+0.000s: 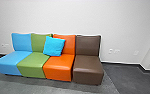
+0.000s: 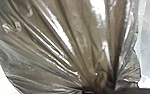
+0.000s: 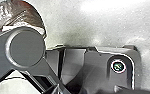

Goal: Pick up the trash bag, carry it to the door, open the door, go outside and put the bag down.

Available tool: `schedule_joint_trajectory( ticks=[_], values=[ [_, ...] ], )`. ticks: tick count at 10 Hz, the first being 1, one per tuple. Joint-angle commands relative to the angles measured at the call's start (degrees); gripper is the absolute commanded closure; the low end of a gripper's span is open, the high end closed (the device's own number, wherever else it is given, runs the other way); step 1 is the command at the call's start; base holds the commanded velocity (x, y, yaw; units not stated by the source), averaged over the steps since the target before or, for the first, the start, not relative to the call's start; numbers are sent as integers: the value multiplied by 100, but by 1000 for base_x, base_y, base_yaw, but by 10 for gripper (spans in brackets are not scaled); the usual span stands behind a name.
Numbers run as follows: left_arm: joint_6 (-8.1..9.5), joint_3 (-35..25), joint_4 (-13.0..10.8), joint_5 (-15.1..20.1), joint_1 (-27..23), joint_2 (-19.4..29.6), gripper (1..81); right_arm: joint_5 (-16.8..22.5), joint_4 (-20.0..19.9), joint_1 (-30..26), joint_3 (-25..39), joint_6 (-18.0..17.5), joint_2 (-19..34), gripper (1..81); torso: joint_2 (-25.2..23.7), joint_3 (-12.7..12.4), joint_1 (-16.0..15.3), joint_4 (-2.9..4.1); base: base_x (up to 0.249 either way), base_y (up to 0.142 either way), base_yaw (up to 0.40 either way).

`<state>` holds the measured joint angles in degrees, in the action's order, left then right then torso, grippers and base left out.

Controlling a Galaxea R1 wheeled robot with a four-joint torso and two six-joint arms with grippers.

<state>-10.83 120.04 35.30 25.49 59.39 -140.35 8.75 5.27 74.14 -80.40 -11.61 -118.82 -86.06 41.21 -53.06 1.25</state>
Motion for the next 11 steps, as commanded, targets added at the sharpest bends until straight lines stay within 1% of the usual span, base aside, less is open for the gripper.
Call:
schedule_joint_trajectory(
  ticks=[1,2,3,4,5,6,8,9,10,11],
  values=[
    [-271,-50,56,387,-222,182,811,144,-61,-132,-79,27,102,10,557,-556,358,0,0,0,0],
    [-288,-33,47,378,-82,191,811,144,-52,-79,-124,35,23,10,750,-755,485,0,0,0,0],
    [-454,-24,56,194,85,173,811,144,-52,-44,-212,36,-47,10,947,-960,618,0,0,0,0],
    [-561,-16,56,132,217,121,811,144,-61,-35,-335,36,-109,10,1145,-596,750,0,0,0,0],
    [-681,62,46,89,393,-35,811,144,-61,-9,-448,36,-179,10,1333,-787,876,0,0,0,0],
    [-850,238,47,-9,577,-239,811,144,-61,44,-546,36,-258,10,1460,-876,968,0,0,0,0],
    [-1106,767,47,-44,911,-740,811,135,-61,166,-854,27,-470,10,1804,-955,1189,0,0,0,0],
    [-1203,977,47,-44,1009,-941,811,75,-52,246,-1028,36,-609,10,2002,-961,1318,0,0,0,0],
    [-1220,1022,47,-44,1096,-1013,811,-58,-43,369,-1196,44,-725,10,2208,-961,1451,0,0,0,0],
    [-1307,1039,47,-44,1167,-1100,811,-93,-34,431,-1406,88,-882,10,2418,-1405,1587,0,0,0,0]
  ],
)
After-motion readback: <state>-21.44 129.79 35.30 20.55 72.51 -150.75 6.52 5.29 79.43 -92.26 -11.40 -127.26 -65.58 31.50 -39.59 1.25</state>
